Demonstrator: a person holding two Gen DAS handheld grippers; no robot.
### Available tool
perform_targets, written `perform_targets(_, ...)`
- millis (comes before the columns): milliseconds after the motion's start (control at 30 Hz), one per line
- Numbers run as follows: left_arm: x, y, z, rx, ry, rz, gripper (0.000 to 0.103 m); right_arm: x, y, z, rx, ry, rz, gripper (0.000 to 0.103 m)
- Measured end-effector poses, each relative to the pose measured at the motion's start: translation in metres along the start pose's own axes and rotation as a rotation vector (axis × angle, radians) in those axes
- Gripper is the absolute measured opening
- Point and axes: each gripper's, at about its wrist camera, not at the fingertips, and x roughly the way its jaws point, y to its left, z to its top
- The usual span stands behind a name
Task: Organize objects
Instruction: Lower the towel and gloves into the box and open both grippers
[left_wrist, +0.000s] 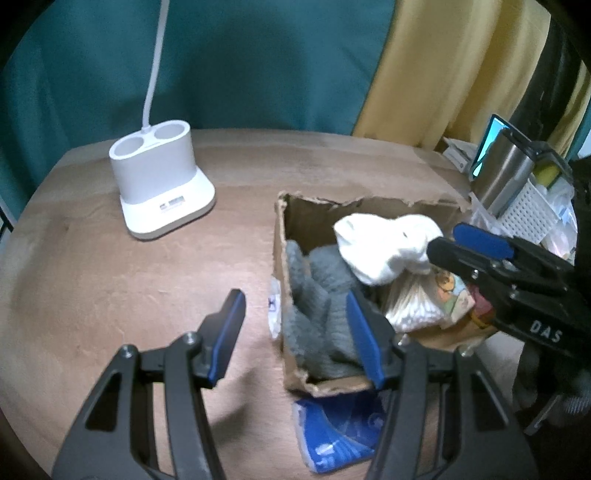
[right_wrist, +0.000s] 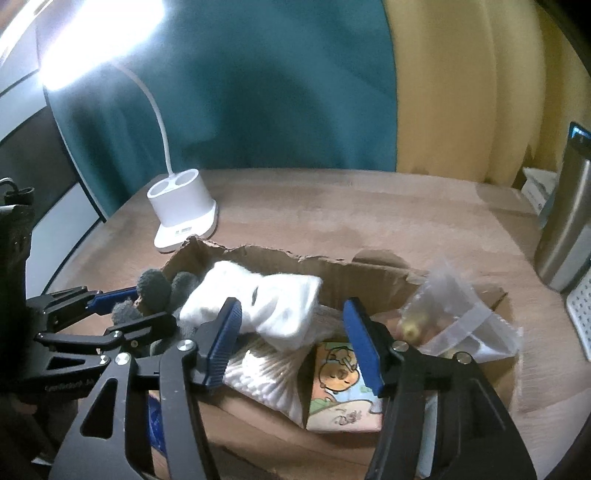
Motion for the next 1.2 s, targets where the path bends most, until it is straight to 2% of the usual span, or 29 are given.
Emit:
perform_targets(433, -0.016, -0.013, -0.011, -0.039, -0.046, 0.039, 0.06, -0.04, -0.001, -0.01, -0.068, -0.067, -0.038, 0.062)
perform_targets(500, -0.018, -0.017, -0.014, -0.049, -0.058, 0.043, 0.072, -0.047, -0.002, -0.012, -0.073, -0.076, -0.046, 0.063)
perform_targets(800, -0.027, -0.036, -0.022, -0.033, -0.099, 0.034, 0.072, -0.07, -0.015, -0.027, -0.084, -0.094, -0.07, 0.067)
perform_targets(900, -0.028, -0.041, -0.026, -0.029, -0.101, 0.044, 0.076, -0.075, -0.019, -0.032, -0.087, -0.094, -0.074, 0.067)
perform_targets(1200, -0.037, -0.044, -0.031, -0.039, -0.122, 0.073, 0.076, -0.088, -0.034, -0.044, -0.081, -0.097, -0.081, 0.068)
